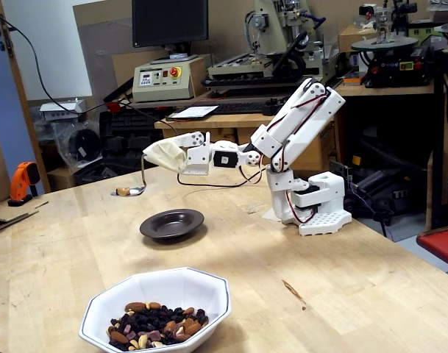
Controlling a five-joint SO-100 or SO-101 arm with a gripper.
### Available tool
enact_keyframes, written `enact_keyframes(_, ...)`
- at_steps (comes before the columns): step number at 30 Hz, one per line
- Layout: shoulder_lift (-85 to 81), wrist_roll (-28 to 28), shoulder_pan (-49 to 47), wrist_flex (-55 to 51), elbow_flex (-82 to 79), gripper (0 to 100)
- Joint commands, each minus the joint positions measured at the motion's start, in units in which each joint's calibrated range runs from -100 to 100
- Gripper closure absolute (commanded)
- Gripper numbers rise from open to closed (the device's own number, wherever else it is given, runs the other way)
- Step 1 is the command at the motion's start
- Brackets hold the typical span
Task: Use spoon to transfer food from the white bowl to brown plate
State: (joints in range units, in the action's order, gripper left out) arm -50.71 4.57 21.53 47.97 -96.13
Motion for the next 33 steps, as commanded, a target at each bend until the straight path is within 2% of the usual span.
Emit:
enact_keyframes(1, -1.71, 0.15, 1.5, -4.18, -0.42, 95)
enact_keyframes(8, -1.79, 0.15, 1.8, -9.32, -0.42, 95)
enact_keyframes(23, -1.79, 0.2, 7.21, -10.11, -0.42, 95)
enact_keyframes(33, -1.79, 0.2, 7.28, -10.11, -0.42, 95)
